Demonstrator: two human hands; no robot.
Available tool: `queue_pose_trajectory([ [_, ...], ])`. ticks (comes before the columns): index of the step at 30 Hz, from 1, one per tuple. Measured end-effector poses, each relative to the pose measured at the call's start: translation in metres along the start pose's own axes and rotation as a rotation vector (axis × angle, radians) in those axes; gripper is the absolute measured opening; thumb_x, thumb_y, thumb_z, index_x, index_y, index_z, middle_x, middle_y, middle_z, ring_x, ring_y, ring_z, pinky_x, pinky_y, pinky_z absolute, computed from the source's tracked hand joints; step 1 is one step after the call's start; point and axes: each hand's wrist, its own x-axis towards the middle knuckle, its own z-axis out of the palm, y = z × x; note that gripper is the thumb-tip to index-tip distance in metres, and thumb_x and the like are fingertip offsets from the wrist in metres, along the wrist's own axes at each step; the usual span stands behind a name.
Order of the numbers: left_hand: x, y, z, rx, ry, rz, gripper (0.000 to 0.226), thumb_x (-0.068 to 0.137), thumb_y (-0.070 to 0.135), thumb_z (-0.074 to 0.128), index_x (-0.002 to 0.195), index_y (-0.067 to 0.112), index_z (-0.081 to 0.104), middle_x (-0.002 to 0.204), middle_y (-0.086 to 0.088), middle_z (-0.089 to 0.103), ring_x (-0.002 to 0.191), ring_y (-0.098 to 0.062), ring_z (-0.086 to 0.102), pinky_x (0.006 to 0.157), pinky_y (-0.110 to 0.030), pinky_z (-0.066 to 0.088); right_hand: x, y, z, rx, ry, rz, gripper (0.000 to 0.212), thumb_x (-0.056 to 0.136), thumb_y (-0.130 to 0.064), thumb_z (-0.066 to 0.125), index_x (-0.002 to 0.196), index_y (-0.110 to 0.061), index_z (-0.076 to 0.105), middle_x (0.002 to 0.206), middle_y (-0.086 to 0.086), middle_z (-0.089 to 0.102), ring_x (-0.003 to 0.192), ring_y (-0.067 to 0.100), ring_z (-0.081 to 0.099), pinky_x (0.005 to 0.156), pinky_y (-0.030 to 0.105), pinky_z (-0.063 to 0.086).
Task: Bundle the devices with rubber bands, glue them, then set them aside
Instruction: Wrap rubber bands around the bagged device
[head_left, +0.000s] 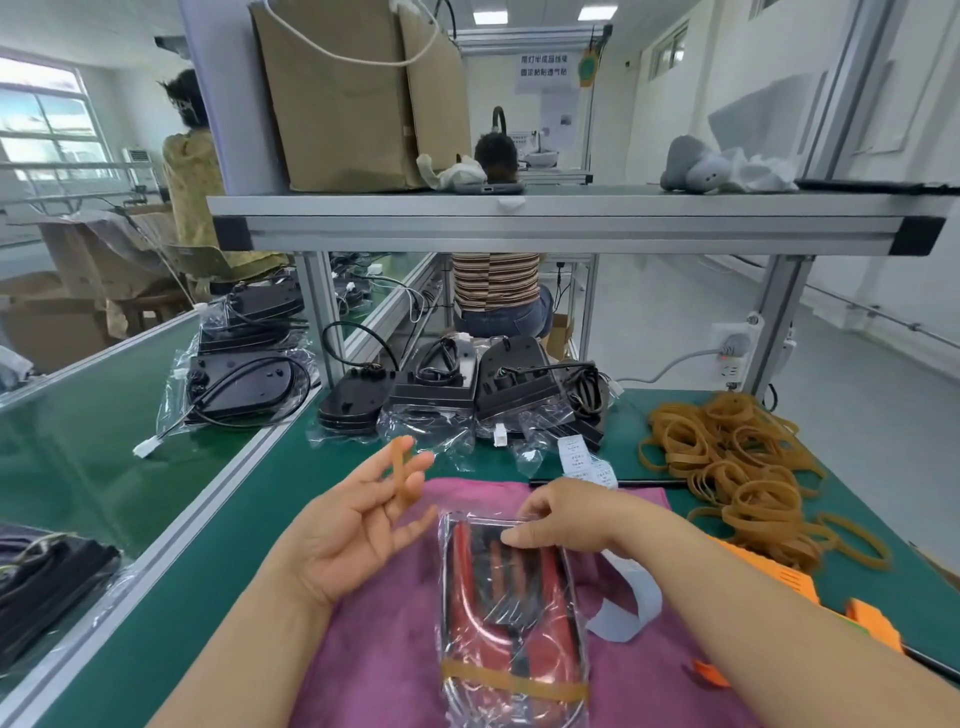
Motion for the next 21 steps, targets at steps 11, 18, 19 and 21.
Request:
queue_pose_trajectory([
  [11, -0.024, 0.016, -0.005, 0.687, 0.115, 0.074, 0.092, 0.050, 0.075, 0.078, 0.115, 0.011, 0.067, 0.108, -0.006, 0.076, 0.083, -0.011, 0.074, 0.072, -0.029, 0.060, -0.041, -0.041, -0.034, 0.485, 0.068, -0.212, 0.022, 0.071, -0.016, 0.087, 0.085, -0.008, 0.072, 0.066, -0.003, 0.070, 0.057, 0.007, 0.066, 0.054, 0.018, 0.051],
  [18, -0.039, 0.038, 0.035, 1.052, -0.292, 0.149, 0.082, 0.063, 0.084, 0.064, 0.130, 0.037, 0.061, 0.136, 0.011, 0.061, 0.130, -0.007, 0.053, 0.109, -0.042, 0.038, -0.064, -0.064, -0.057, 0.210, 0.271, -0.359, 0.026, 0.066, -0.037, 0.088, 0.082, -0.025, 0.072, 0.075, -0.012, 0.070, 0.067, -0.003, 0.061, 0.060, 0.014, 0.047],
  [19, -0.039, 0.038, 0.039, 1.043, -0.293, 0.186, 0.081, 0.066, 0.080, 0.067, 0.132, 0.033, 0.061, 0.136, 0.008, 0.062, 0.129, -0.009, 0.054, 0.109, -0.039, 0.041, -0.065, -0.065, -0.054, 0.173, 0.279, -0.367, 0.026, 0.066, -0.038, 0.088, 0.082, -0.025, 0.071, 0.079, -0.009, 0.071, 0.068, -0.001, 0.061, 0.061, 0.015, 0.049],
  [21, -0.037, 0.038, 0.041, 1.018, -0.238, 0.226, 0.092, 0.061, 0.074, 0.077, 0.137, 0.028, 0.055, 0.137, 0.008, 0.061, 0.125, -0.006, 0.058, 0.101, -0.023, 0.049, -0.066, -0.066, -0.048, 0.121, 0.293, -0.381, 0.026, 0.067, -0.035, 0.088, 0.083, -0.024, 0.071, 0.089, -0.002, 0.071, 0.074, 0.007, 0.063, 0.067, 0.022, 0.051],
])
